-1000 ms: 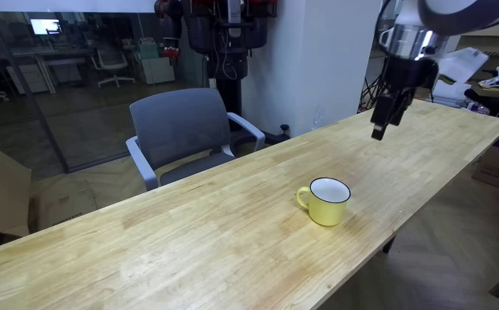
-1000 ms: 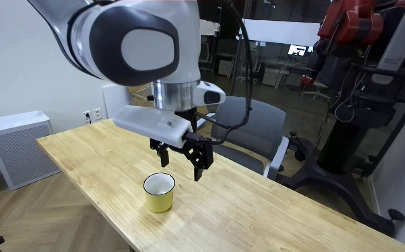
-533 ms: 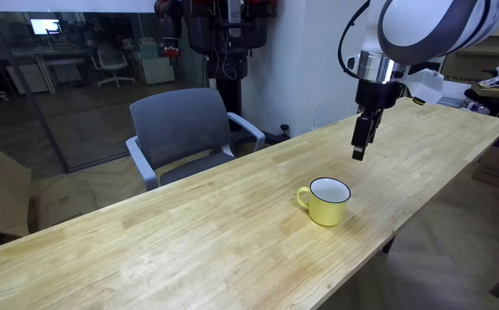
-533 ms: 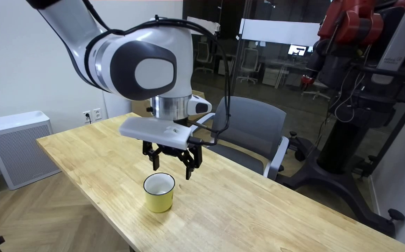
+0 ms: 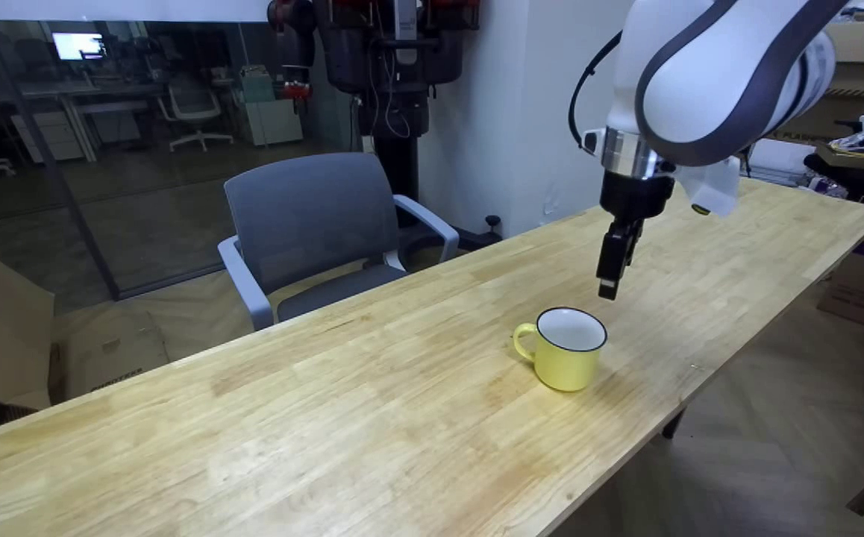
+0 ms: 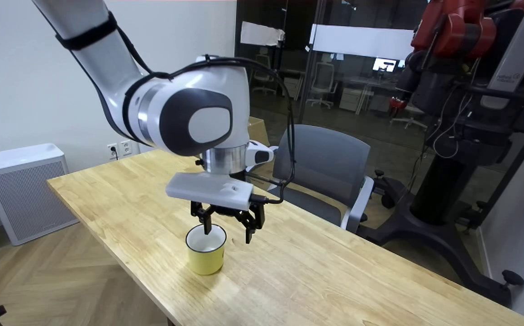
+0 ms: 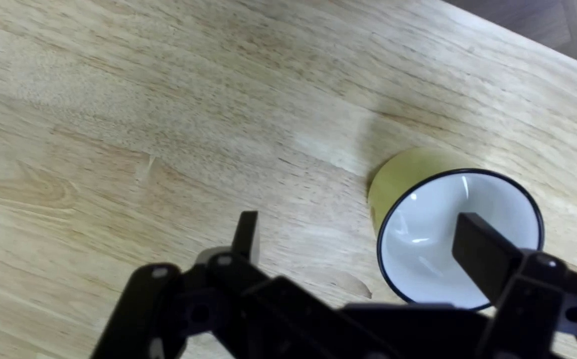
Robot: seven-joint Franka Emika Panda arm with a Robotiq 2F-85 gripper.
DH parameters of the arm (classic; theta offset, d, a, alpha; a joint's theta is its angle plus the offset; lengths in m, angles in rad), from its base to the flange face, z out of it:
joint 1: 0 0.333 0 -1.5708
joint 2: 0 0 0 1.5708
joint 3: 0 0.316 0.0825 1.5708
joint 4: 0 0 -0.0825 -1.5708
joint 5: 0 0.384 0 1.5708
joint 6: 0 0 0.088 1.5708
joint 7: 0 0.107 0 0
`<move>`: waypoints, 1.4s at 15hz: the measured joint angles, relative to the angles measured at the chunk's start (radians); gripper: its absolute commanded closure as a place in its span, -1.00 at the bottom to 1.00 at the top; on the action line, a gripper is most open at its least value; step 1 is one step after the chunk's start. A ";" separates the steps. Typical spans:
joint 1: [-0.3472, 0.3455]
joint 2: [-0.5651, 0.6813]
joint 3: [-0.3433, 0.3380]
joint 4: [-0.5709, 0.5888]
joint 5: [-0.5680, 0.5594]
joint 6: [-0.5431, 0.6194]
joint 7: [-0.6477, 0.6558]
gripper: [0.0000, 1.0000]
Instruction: Slightly spin the cup on the table
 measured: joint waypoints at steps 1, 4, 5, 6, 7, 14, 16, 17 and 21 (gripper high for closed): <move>0.000 0.026 0.003 0.015 0.000 0.005 0.000 -1.00; 0.002 0.094 0.013 0.061 -0.004 0.005 -0.001 -1.00; 0.002 0.114 0.016 0.077 -0.006 0.005 -0.001 -1.00; 0.003 0.134 0.019 0.093 -0.007 0.004 -0.002 -1.00; 0.005 0.153 0.022 0.112 -0.009 0.003 -0.002 -1.00; 0.039 0.264 0.030 0.255 -0.049 -0.065 -0.002 -0.45; 0.043 0.287 0.032 0.287 -0.058 -0.087 -0.002 -0.26; 0.044 0.297 0.033 0.300 -0.063 -0.095 -0.003 -0.08; 0.045 0.315 0.042 0.325 -0.074 -0.116 -0.007 0.45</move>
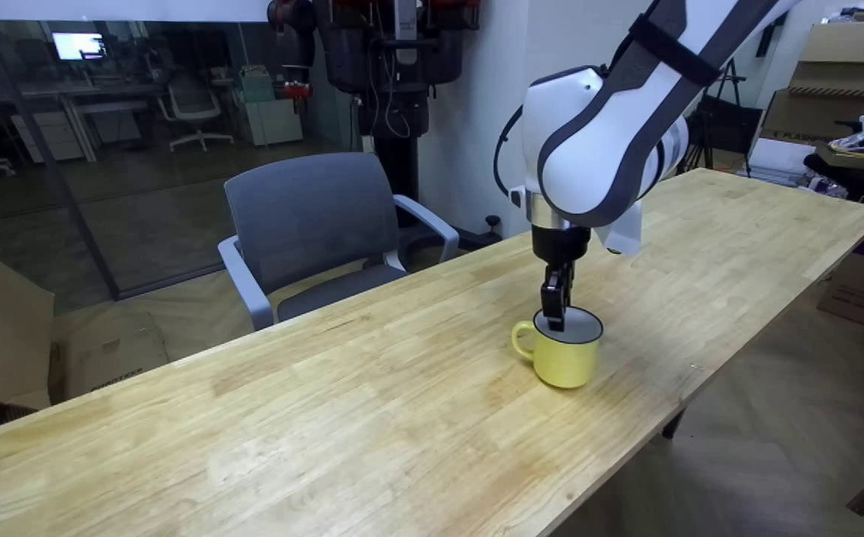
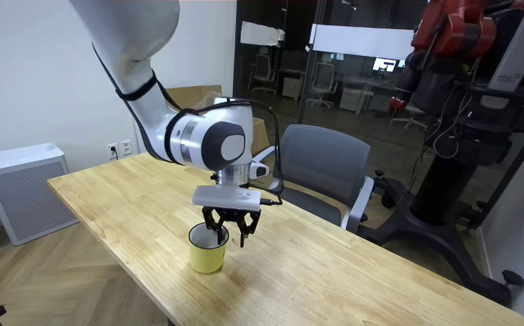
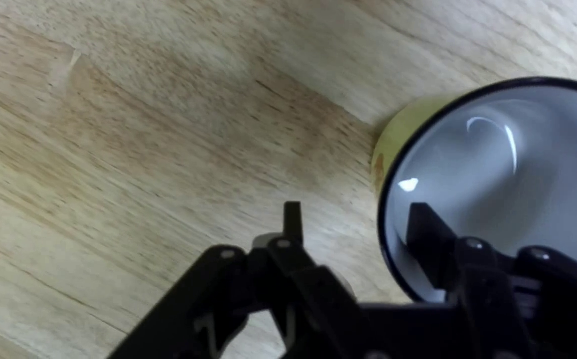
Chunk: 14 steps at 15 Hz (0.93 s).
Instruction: Slightly spin the cup on the table
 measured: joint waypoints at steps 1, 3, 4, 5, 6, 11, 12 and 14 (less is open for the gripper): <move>0.001 0.001 0.002 0.002 -0.006 -0.001 0.000 0.61; 0.004 0.001 0.006 0.005 -0.014 -0.003 -0.002 0.86; 0.006 0.001 0.008 0.005 -0.020 -0.004 -0.003 0.97; 0.008 0.001 0.010 0.005 -0.028 -0.004 -0.003 0.99; 0.011 0.001 0.011 0.005 -0.035 -0.005 -0.004 0.73; 0.016 -0.001 0.011 0.006 -0.051 -0.005 -0.006 0.78; 0.016 -0.001 0.011 0.006 -0.051 -0.005 -0.006 0.94; 0.016 0.000 0.011 0.006 -0.051 -0.005 -0.006 0.94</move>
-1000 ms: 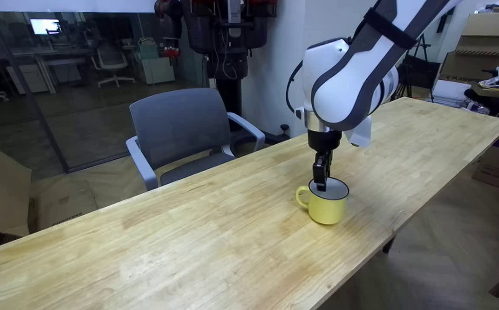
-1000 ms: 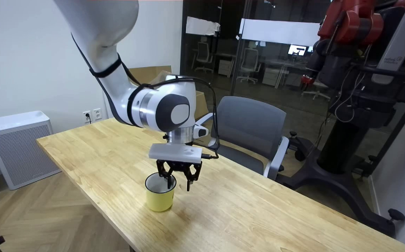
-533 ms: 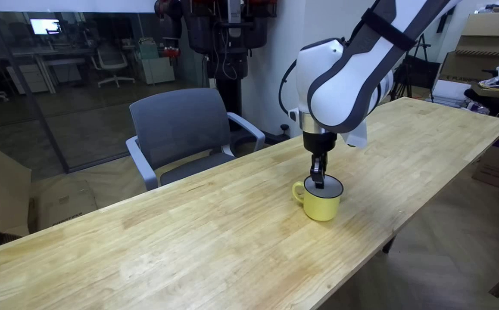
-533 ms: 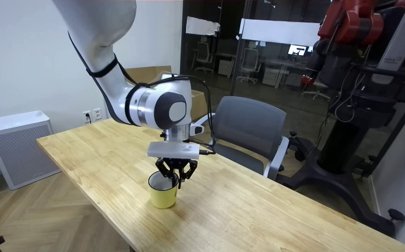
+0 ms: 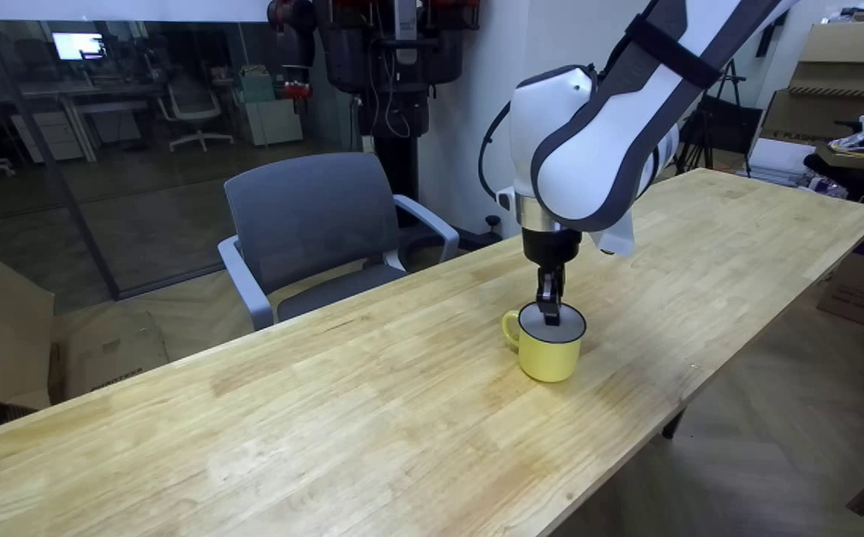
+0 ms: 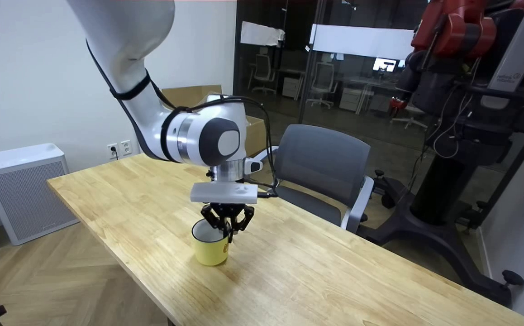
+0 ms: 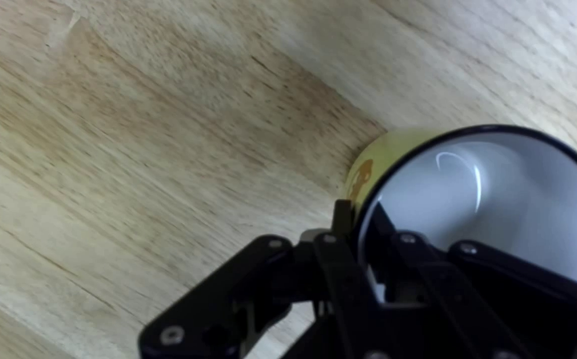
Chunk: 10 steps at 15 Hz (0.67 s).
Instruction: Slightly spin the cup on the table
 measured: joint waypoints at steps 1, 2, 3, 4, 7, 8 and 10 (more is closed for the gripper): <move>-0.001 0.000 0.000 0.000 0.004 0.001 0.003 0.94; -0.001 0.000 0.000 0.000 0.018 0.005 0.019 0.94; -0.001 0.001 0.000 0.000 0.041 0.008 0.047 0.94; -0.002 0.001 0.000 0.003 0.066 0.008 0.073 0.94; -0.007 0.006 -0.005 0.027 0.136 0.001 0.150 0.94; -0.011 0.009 -0.010 0.039 0.154 -0.002 0.173 0.94; -0.020 0.019 -0.022 0.068 0.189 -0.011 0.218 0.94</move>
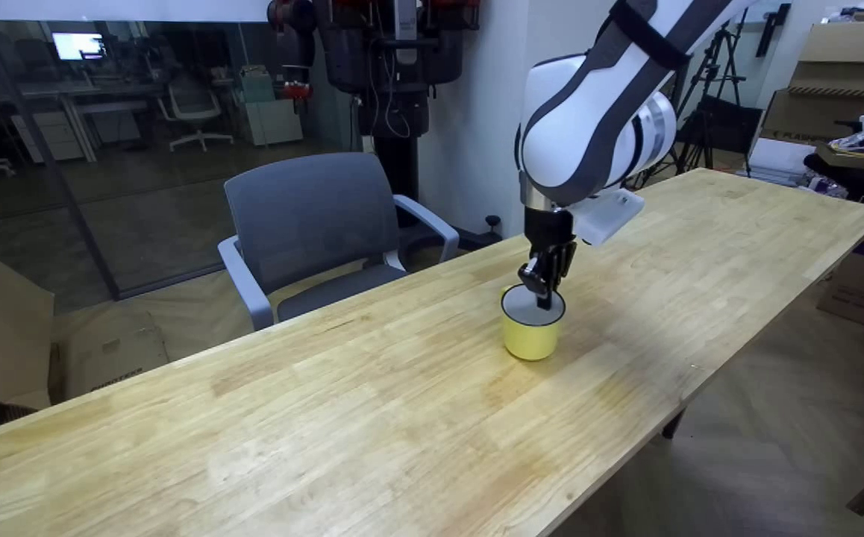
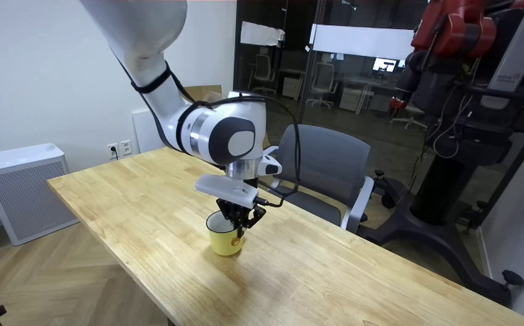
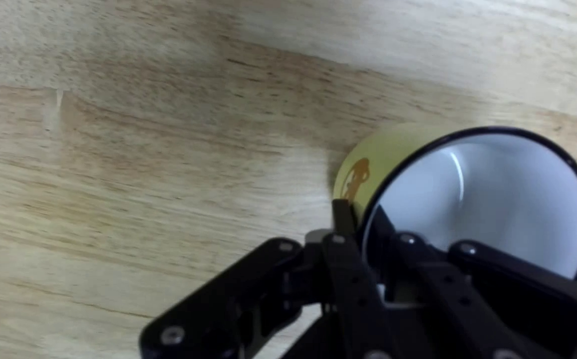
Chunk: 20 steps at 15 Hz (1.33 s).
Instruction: Slightly spin the cup on the table
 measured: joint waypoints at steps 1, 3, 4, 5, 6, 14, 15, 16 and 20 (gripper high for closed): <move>-0.006 0.006 -0.006 0.017 0.018 -0.006 0.020 0.94; -0.021 0.019 -0.019 0.050 0.051 -0.026 0.061 0.94; -0.029 0.023 -0.025 0.065 0.066 -0.038 0.081 0.94; -0.037 0.027 -0.031 0.077 0.084 -0.049 0.102 0.94; -0.045 0.030 -0.036 0.087 0.100 -0.061 0.123 0.94; -0.091 0.061 -0.054 0.159 0.252 -0.160 0.311 0.94; -0.091 0.063 -0.055 0.166 0.273 -0.171 0.341 0.94; -0.091 0.065 -0.055 0.173 0.293 -0.180 0.371 0.94; -0.088 0.066 -0.053 0.186 0.386 -0.196 0.491 0.14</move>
